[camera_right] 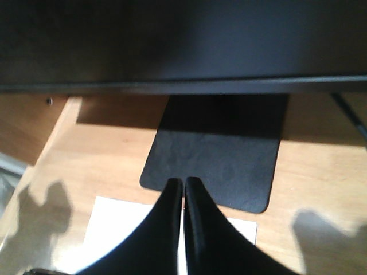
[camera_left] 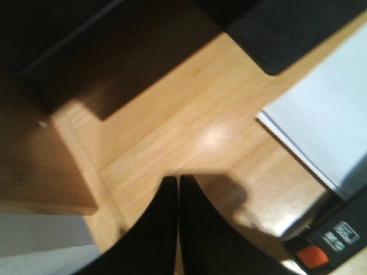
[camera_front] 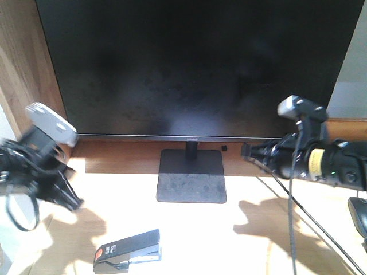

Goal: Grab stapler and paper to desk for stapling
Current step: 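Open both grippers and lift them away from stapler and paper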

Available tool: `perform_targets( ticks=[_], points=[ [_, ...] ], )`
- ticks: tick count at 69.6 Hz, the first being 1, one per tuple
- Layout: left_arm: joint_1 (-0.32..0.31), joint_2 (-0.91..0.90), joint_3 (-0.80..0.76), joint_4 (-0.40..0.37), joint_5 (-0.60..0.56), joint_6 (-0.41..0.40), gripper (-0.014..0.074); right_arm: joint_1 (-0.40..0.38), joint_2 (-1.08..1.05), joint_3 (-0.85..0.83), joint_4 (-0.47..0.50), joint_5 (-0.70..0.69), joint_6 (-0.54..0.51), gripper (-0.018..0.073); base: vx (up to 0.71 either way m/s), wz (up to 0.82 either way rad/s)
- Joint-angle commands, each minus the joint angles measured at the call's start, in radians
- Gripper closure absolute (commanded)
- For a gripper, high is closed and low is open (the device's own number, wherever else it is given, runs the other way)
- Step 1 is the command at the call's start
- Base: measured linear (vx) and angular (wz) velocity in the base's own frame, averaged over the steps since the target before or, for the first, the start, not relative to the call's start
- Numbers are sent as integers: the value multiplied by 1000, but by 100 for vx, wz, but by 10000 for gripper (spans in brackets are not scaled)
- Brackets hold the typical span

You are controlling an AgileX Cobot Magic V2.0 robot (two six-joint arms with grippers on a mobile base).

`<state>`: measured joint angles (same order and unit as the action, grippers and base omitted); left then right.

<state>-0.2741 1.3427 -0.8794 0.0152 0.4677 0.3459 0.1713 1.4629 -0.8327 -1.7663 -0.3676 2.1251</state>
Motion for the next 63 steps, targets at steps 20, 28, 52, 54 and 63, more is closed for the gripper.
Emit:
perform_targets(
  ticks=[20,28,52,54,63],
  points=[
    [-5,-188,129,161,-243,-252,603,-4,-277,186,-18,201,-80,565,0,0],
    [-5,-268,198,161,-317,-252,603,-4,-405,255,-18,202,-141,565,0,0],
    [-5,-517,334,158,-384,-253,603,-4,-766,390,-18,202,-170,565,0,0],
    [-5,-539,345,158,-384,-253,603,-4,-791,401,-18,201,-180,565,0,0],
    [-5,-663,395,157,-378,-253,603,-4,-906,458,-18,200,-198,565,0,0]
  ],
)
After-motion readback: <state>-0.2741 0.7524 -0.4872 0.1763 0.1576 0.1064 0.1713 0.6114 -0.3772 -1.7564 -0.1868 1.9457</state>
